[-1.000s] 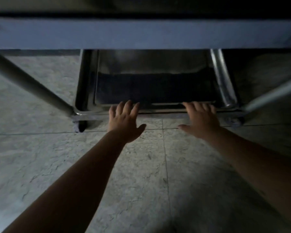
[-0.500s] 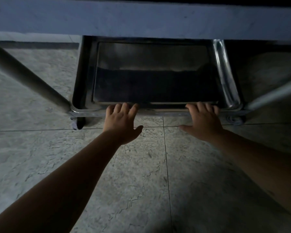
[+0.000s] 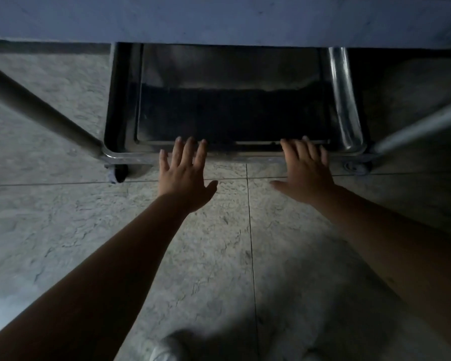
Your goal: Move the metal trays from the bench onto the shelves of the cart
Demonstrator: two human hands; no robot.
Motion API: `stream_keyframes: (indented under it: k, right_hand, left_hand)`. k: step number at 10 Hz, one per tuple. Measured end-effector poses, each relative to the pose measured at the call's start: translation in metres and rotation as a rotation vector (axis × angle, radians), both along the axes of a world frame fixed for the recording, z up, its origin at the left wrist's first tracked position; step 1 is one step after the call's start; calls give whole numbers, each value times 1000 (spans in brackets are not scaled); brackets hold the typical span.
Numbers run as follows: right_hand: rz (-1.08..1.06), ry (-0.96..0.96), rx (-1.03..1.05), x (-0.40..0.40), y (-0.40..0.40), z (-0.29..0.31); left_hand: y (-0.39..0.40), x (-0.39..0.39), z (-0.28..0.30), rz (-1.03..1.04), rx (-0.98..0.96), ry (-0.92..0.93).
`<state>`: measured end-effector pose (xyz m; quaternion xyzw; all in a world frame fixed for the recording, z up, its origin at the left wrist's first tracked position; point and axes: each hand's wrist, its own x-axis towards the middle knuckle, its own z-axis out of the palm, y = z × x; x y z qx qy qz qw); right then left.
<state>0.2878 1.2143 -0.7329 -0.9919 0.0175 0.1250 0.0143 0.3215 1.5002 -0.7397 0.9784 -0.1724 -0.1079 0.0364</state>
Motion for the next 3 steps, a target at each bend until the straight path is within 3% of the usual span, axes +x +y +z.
stream_keyframes:
  k: [2, 3]
  right_hand:
    - [31, 215, 83, -52, 40, 67]
    - [-2, 235, 128, -85, 45, 132]
  left_hand:
    - [1, -49, 70, -23, 117, 355]
    - [8, -82, 145, -5, 63, 317]
